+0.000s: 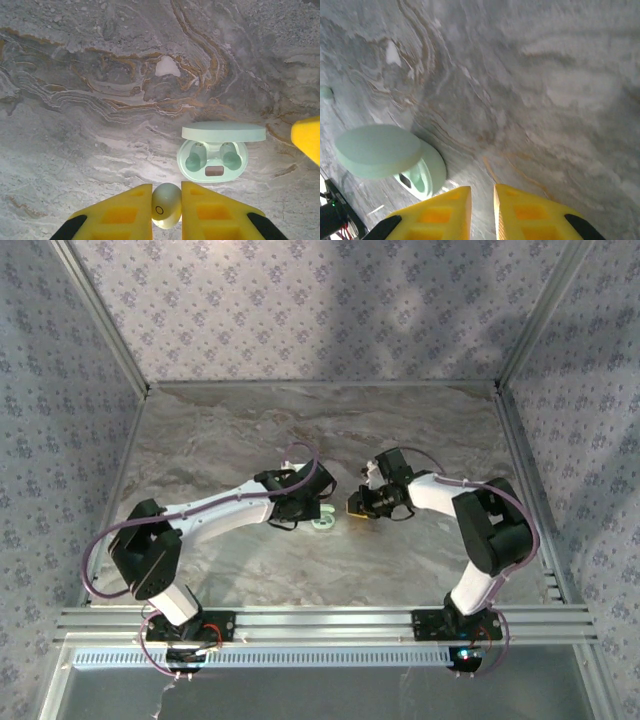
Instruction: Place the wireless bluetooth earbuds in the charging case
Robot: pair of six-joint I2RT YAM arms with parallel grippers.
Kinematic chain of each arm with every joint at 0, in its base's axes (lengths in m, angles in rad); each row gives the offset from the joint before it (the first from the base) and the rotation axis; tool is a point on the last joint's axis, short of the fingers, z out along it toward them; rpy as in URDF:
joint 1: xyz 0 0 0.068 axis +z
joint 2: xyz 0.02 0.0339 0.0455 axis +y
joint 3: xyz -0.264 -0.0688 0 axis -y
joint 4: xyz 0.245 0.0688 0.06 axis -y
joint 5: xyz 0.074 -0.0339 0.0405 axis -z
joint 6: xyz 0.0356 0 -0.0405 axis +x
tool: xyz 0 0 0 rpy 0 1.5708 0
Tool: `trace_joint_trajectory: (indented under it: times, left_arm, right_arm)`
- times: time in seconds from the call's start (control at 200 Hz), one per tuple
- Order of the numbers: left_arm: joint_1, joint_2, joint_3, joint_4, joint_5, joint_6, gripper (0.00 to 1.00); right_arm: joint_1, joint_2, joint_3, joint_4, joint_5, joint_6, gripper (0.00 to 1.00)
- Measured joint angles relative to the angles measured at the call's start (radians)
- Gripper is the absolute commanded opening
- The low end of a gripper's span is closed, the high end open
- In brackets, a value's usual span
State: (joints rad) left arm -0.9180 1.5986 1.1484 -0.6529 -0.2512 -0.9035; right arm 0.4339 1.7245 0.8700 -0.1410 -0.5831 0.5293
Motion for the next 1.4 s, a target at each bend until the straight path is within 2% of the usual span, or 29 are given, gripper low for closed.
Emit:
trace_joint_trajectory:
  times: [0.265, 1.399]
  left_arm:
    - [0.017, -0.033, -0.031, 0.003, 0.0, 0.0, 0.18]
    - [0.021, -0.054, -0.072, 0.026, 0.0, 0.0, 0.18]
  right_arm:
    - [0.021, 0.03, -0.018, 0.08, -0.061, 0.08, 0.07]
    - [0.119, 0.039, -0.142, 0.311, -0.107, 0.296, 0.05]
